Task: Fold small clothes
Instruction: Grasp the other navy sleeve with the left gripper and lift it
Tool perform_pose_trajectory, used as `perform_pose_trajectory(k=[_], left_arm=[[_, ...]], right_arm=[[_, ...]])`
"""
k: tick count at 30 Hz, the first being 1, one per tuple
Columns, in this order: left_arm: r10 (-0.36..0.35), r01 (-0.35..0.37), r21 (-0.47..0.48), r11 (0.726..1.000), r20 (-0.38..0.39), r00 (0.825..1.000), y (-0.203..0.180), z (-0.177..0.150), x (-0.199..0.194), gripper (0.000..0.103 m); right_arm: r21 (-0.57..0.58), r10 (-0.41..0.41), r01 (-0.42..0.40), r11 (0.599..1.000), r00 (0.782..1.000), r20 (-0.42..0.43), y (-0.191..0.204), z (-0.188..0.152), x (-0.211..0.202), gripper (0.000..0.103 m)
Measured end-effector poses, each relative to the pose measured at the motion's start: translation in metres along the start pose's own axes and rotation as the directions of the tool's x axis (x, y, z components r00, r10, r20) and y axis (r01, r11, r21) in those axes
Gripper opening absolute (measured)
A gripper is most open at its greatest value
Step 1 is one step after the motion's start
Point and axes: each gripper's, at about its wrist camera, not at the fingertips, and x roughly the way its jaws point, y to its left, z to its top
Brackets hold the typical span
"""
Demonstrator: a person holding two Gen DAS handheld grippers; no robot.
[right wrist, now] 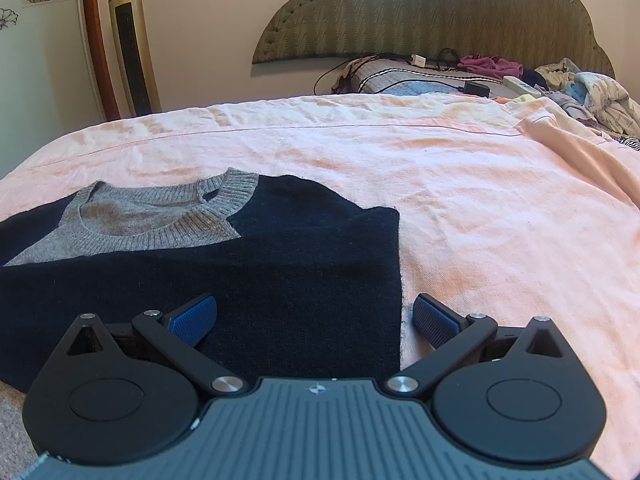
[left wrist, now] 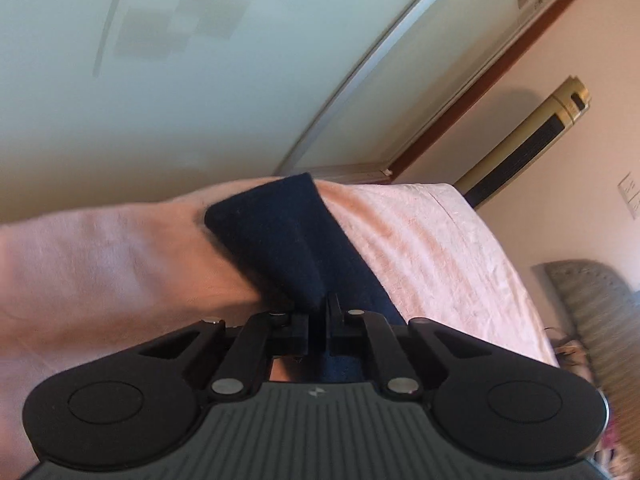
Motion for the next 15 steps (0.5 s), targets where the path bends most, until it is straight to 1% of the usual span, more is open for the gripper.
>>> perform_pose_trajectory(k=[1,3,4,5,6,7,8,9,10,11,12,13,14,15], left_arm=[[-0.004,0.003,0.039,0.999,0.032,0.999,-0.012,-0.004,-0.009,0.005],[-0.081,0.068,0.142,0.988,0.091,0.993,-0.048,-0.018,-0.032,0.005],[-0.135,0.111,0.210,0.971,0.102,0.986,-0.070,-0.032,-0.046,0.005],[-0.197,0.162,0.289,0.944,0.100,0.975,-0.093,-0.049,-0.059,0.005],[-0.269,0.215,0.396,0.893,0.086,0.959,-0.122,-0.075,-0.074,0.005],[-0.335,0.262,0.506,0.822,0.056,0.941,-0.148,-0.105,-0.088,0.005],[-0.388,0.310,0.591,0.745,0.005,0.922,-0.170,-0.135,-0.100,0.005],[-0.418,0.360,0.658,0.661,-0.075,0.905,-0.190,-0.169,-0.107,0.006],[-0.416,0.417,0.704,0.575,-0.188,0.890,-0.206,-0.202,-0.110,0.008],[-0.387,0.466,0.728,0.503,-0.293,0.874,-0.218,-0.233,-0.109,0.009],[-0.349,0.493,0.734,0.467,-0.359,0.866,-0.224,-0.259,-0.108,0.009],[-0.323,0.514,0.732,0.447,-0.403,0.856,-0.225,-0.279,-0.109,0.010],[-0.303,0.525,0.728,0.441,-0.429,0.851,-0.223,-0.291,-0.111,0.012],[-0.293,0.526,0.725,0.444,-0.437,0.850,-0.219,-0.297,-0.114,0.018]], right_arm=[[0.001,0.001,-0.001,1.000,1.000,0.000,0.000,0.000,0.000,0.103],[0.004,0.001,-0.001,1.000,1.000,0.002,0.000,0.000,0.000,0.103],[0.004,-0.001,0.001,1.000,1.000,0.002,0.000,0.000,0.000,0.103],[0.003,-0.003,0.003,1.000,1.000,0.002,0.000,0.000,0.000,0.103],[0.003,-0.003,0.003,1.000,1.000,0.002,0.001,0.000,0.001,0.103],[0.005,-0.001,0.001,1.000,1.000,0.002,0.000,0.000,0.000,0.103],[0.008,0.001,-0.001,1.000,1.000,0.004,0.000,0.000,0.000,0.103],[0.012,0.004,-0.004,1.000,1.000,0.005,0.000,0.000,0.000,0.103],[0.017,0.008,-0.008,1.000,1.000,0.007,-0.001,-0.001,0.000,0.103],[0.022,0.013,-0.013,1.000,1.000,0.009,-0.002,-0.001,0.000,0.103],[0.030,0.019,-0.019,0.999,1.000,0.013,-0.004,-0.001,-0.001,0.103],[0.038,0.024,-0.025,0.999,1.000,0.016,-0.005,-0.001,-0.002,0.103],[0.043,0.028,-0.029,0.999,0.999,0.018,-0.006,-0.001,-0.002,0.103],[0.047,0.032,-0.032,0.998,0.999,0.020,-0.007,-0.001,-0.002,0.103]])
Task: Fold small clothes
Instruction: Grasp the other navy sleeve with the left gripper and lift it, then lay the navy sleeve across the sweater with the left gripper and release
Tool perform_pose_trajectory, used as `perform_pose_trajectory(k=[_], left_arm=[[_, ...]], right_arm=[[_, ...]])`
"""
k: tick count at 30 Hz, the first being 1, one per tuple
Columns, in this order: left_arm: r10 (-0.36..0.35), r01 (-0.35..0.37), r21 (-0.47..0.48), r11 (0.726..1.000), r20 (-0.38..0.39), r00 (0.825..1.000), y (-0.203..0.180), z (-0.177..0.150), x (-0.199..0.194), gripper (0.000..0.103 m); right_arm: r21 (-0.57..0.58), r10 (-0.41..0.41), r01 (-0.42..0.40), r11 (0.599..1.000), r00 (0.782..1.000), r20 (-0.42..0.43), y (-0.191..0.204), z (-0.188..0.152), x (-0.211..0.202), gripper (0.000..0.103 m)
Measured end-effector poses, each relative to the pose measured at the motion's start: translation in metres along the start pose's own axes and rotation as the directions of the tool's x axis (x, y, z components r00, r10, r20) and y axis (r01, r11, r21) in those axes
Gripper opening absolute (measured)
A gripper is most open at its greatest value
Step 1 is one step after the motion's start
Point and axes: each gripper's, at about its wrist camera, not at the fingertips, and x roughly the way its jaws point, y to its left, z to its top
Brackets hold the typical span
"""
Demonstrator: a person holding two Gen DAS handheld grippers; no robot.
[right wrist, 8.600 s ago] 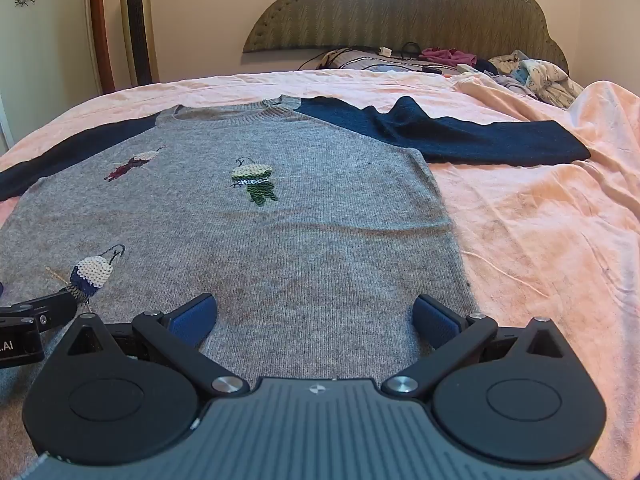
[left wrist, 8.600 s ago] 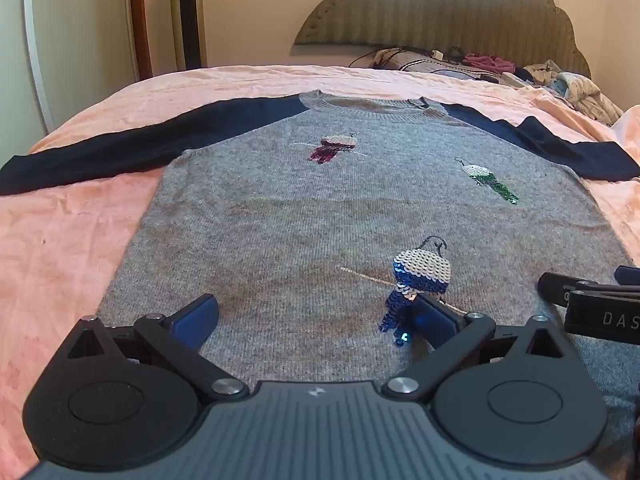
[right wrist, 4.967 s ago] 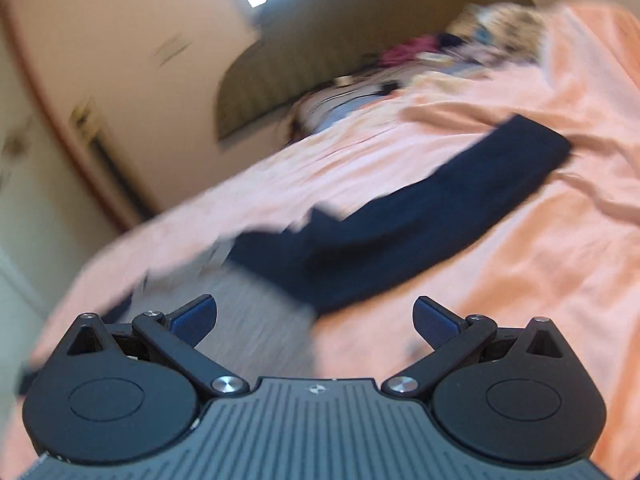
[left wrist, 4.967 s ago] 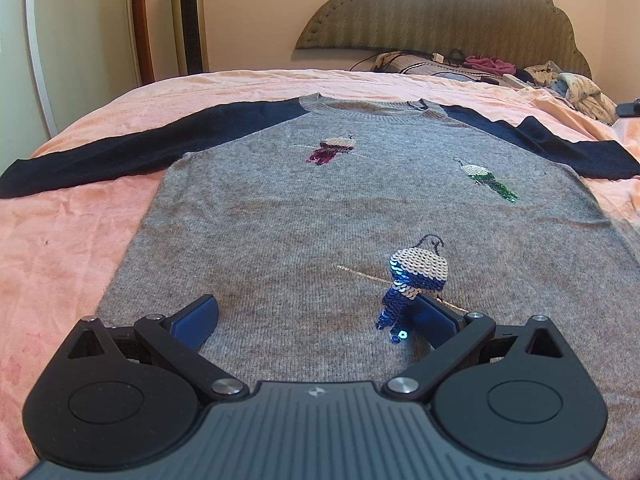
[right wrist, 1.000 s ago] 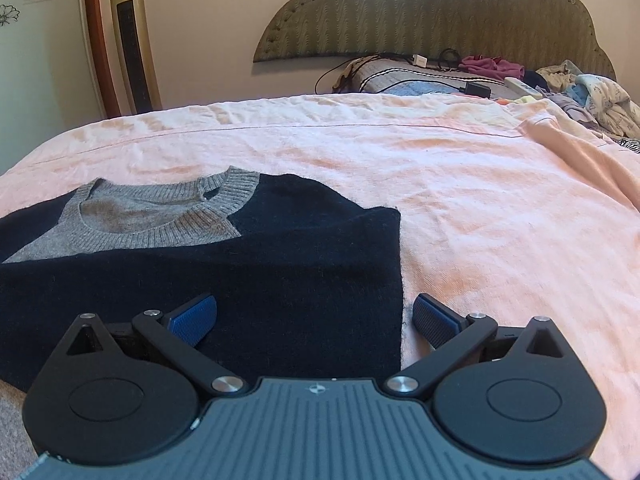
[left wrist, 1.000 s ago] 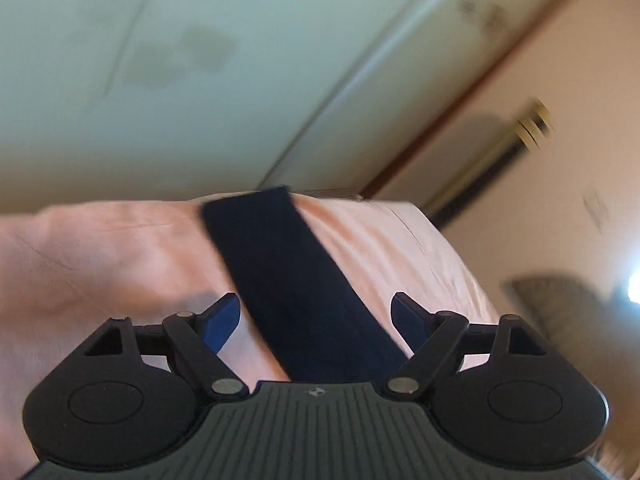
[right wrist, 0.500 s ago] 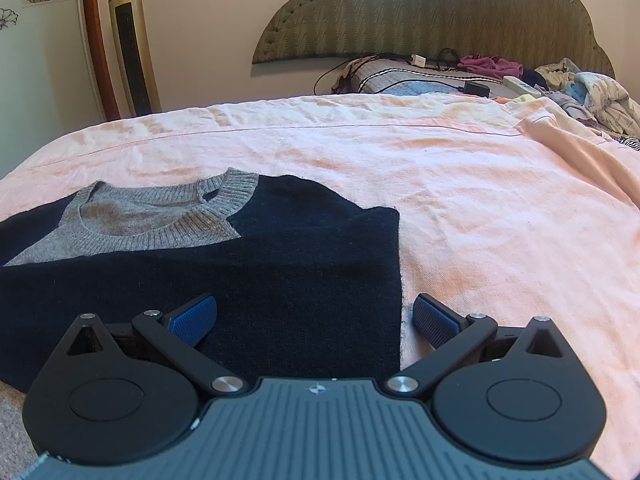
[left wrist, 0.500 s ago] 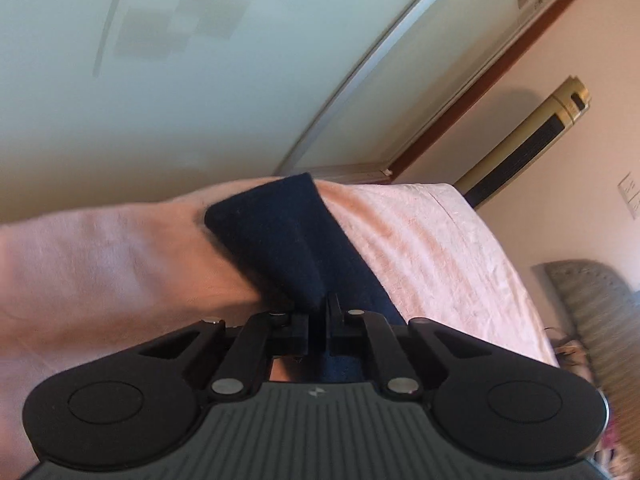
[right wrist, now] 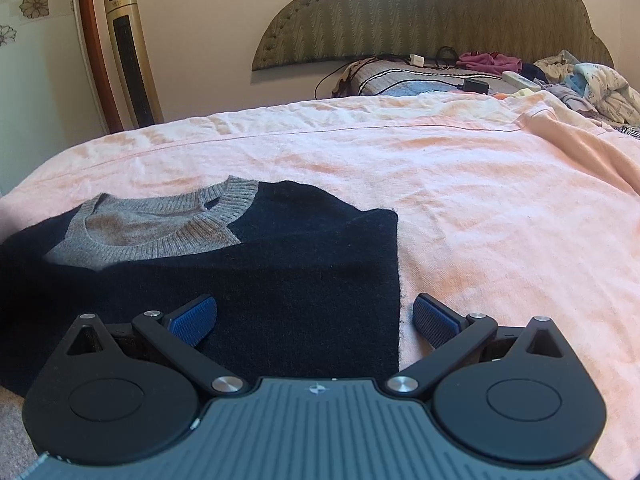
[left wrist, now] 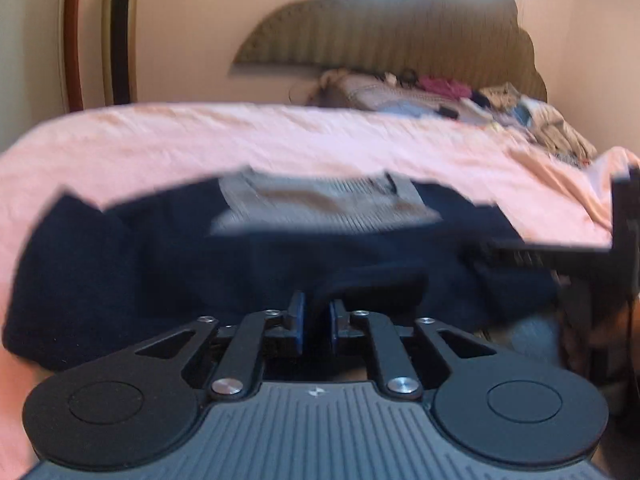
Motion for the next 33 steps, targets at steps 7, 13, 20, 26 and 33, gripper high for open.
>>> perform_pose_trajectory(k=[7,13,20,26,33], left_arm=[[-0.023,0.050,-0.146,0.988,0.180,0.983,0.039,-0.044,-0.056,0.091],[0.034,0.034,-0.333,0.942,0.196,0.980,0.072,-0.065,-0.054,0.097],[0.027,0.036,-0.339,0.940,0.178,0.984,0.076,-0.062,-0.051,0.099],[0.024,0.042,-0.346,0.937,0.184,0.983,0.076,-0.062,-0.052,0.099],[0.022,0.047,-0.350,0.936,0.189,0.982,0.077,-0.063,-0.052,0.099]], right_arm=[[0.002,0.003,-0.003,1.000,1.000,0.001,-0.001,0.000,0.000,0.103],[0.100,0.015,-0.010,0.995,0.999,-0.047,0.004,0.020,-0.015,0.103],[0.286,0.448,-0.394,0.873,0.880,-0.156,0.059,0.033,-0.021,0.098],[0.292,0.448,-0.375,0.880,0.861,-0.243,0.095,0.024,0.007,0.074],[0.119,0.410,-0.393,0.912,0.877,-0.251,0.109,0.036,-0.006,0.013]])
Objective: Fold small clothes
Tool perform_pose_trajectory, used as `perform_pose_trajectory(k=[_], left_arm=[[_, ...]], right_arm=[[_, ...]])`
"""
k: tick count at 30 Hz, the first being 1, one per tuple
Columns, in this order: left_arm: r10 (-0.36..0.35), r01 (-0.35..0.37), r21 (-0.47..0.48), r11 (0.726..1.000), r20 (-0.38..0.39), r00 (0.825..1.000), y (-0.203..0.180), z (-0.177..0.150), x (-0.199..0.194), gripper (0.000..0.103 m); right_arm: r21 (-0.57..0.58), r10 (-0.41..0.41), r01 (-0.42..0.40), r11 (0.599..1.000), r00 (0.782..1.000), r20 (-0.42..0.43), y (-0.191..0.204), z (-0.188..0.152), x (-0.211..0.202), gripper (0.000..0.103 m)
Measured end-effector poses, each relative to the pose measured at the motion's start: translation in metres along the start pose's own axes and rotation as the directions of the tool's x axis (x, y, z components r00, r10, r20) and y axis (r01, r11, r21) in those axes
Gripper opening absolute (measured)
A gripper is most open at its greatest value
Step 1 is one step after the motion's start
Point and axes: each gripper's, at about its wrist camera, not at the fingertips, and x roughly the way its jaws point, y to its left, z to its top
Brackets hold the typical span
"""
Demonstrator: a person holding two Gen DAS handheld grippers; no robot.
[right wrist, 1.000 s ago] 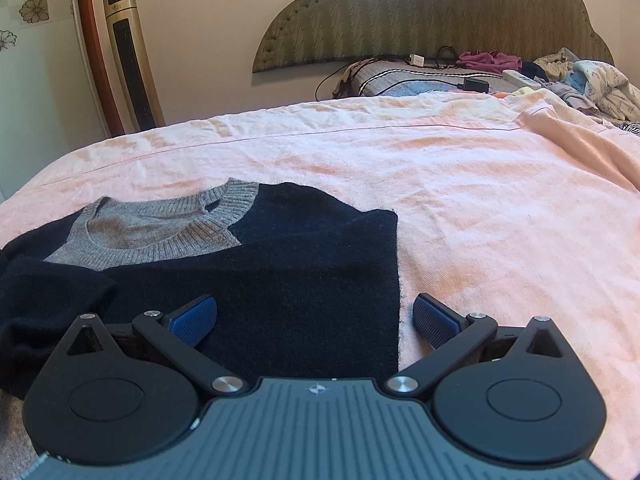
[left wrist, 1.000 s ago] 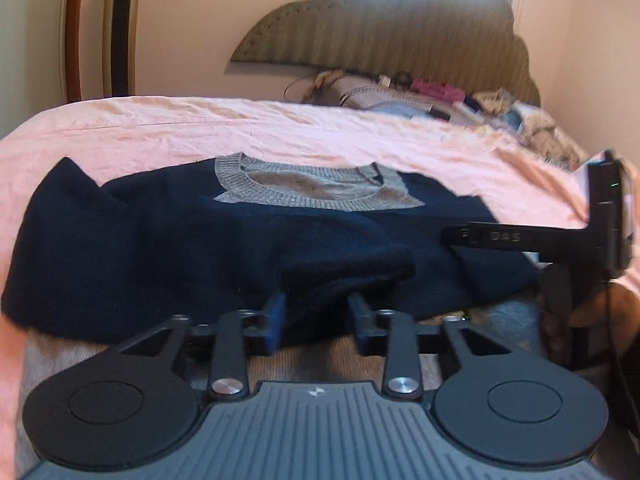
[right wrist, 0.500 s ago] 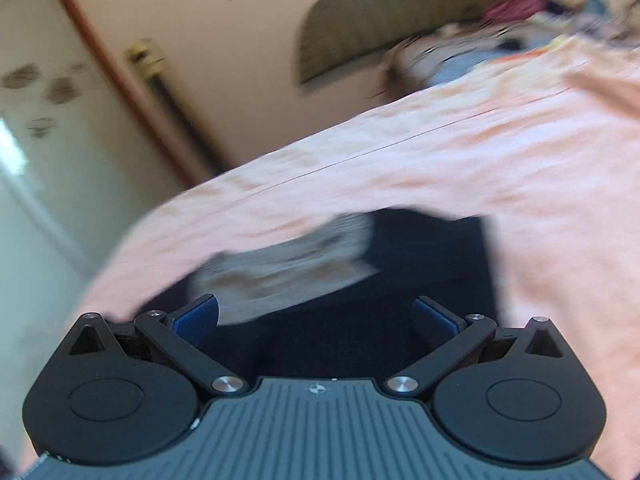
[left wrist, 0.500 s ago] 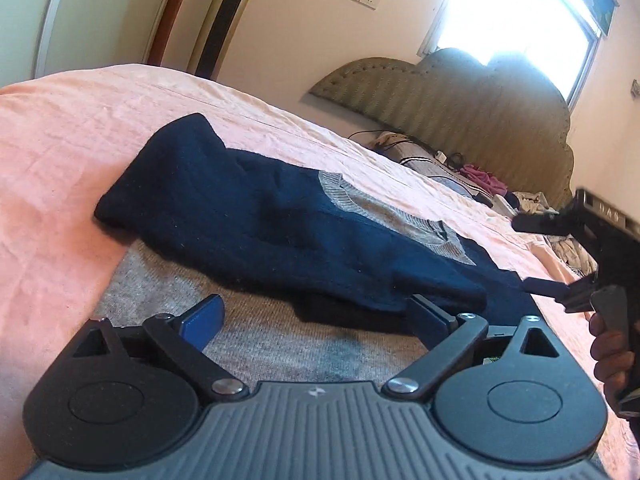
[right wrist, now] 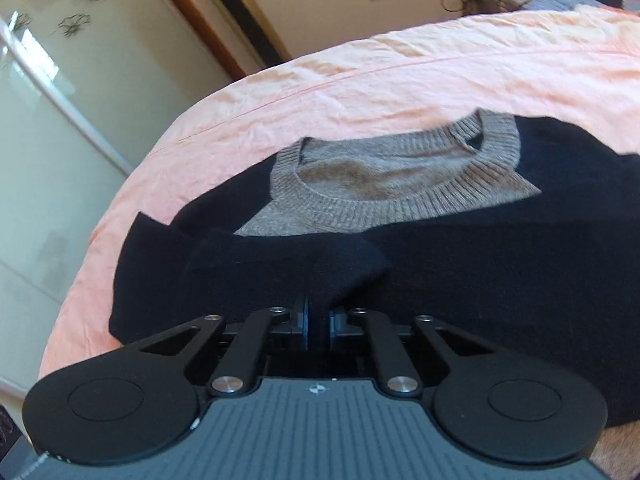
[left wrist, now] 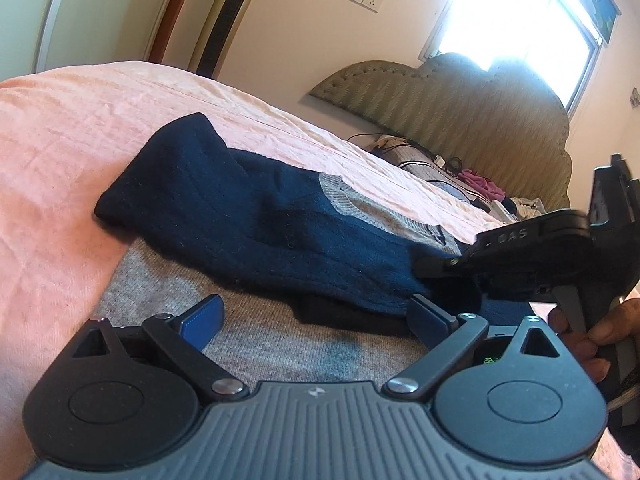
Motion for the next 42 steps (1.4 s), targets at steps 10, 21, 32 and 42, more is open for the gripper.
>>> perform_pose_trajectory(k=[10,21,32,42], left_arm=[[-0.003,0.003,-0.006,1.000,0.002,1.000,0.000,0.000,-0.001,0.099],[0.062,-0.061,-0.007,0.998,0.069,0.996,0.007,0.059,-0.002,0.100],[0.237,-0.216,0.148,0.965,-0.139,0.962,0.019,0.107,0.119,0.014],[0.313,-0.288,0.369,0.883,-0.008,0.950,-0.001,0.088,0.113,0.007]], right_arm=[[0.030,-0.208,0.206,0.978,0.975,0.077,-0.101,0.023,-0.075,0.013],[0.175,-0.164,0.120,0.977,0.951,0.261,-0.134,0.004,-0.102,0.070],[0.135,-0.187,0.168,0.977,0.972,0.141,-0.133,0.017,-0.045,0.017],[-0.026,-0.266,0.284,0.958,0.925,0.272,-0.116,0.000,-0.047,0.036]])
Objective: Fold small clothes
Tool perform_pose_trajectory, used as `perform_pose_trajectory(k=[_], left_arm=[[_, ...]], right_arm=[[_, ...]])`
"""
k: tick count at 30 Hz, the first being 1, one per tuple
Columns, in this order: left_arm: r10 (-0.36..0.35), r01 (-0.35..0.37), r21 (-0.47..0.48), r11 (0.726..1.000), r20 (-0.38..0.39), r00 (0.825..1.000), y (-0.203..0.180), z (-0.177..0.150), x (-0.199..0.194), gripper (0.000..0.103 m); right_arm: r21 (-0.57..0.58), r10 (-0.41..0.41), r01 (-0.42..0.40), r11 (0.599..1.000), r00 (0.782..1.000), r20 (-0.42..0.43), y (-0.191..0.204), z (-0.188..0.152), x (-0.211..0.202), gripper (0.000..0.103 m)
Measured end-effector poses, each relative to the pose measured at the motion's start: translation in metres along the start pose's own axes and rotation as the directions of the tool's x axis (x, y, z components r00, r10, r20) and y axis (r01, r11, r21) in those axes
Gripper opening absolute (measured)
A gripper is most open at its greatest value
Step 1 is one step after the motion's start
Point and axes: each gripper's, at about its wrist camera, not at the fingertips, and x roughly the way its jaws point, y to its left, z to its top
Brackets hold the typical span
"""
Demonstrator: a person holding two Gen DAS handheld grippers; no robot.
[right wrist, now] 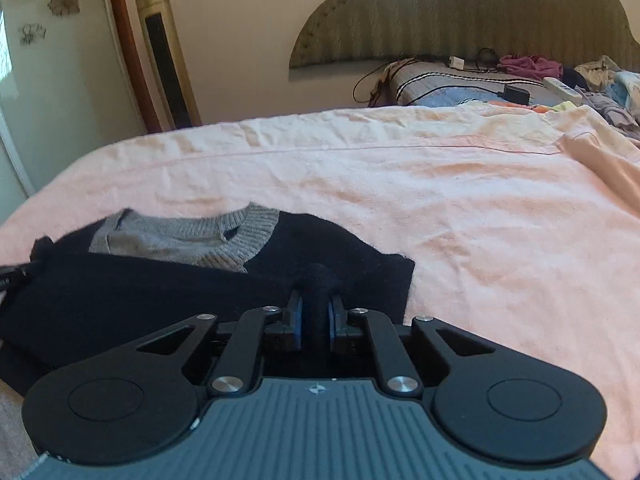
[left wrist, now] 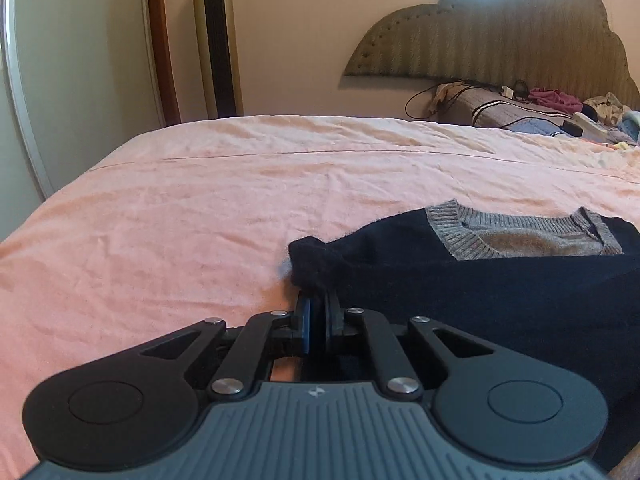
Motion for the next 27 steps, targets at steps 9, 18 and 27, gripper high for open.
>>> perform_pose_trajectory(k=[9,18,27], left_arm=[[-0.012,0.013,-0.010,1.000,0.135,0.991,-0.034,0.009,-0.035,0.047],[-0.030,0.030,0.055,0.998,-0.003,1.000,-0.034,0.004,0.014,0.060],[-0.131,0.133,0.127,0.983,-0.023,0.991,-0.029,-0.042,-0.070,0.072]], right_arm=[[-0.071,0.037,-0.031,0.997,0.996,0.082,0.035,0.013,-0.026,0.066],[-0.175,-0.018,0.019,0.984,1.000,0.010,0.027,-0.019,0.019,0.077],[-0.115,-0.001,0.001,0.993,1.000,0.002,0.041,-0.045,-0.047,0.090]])
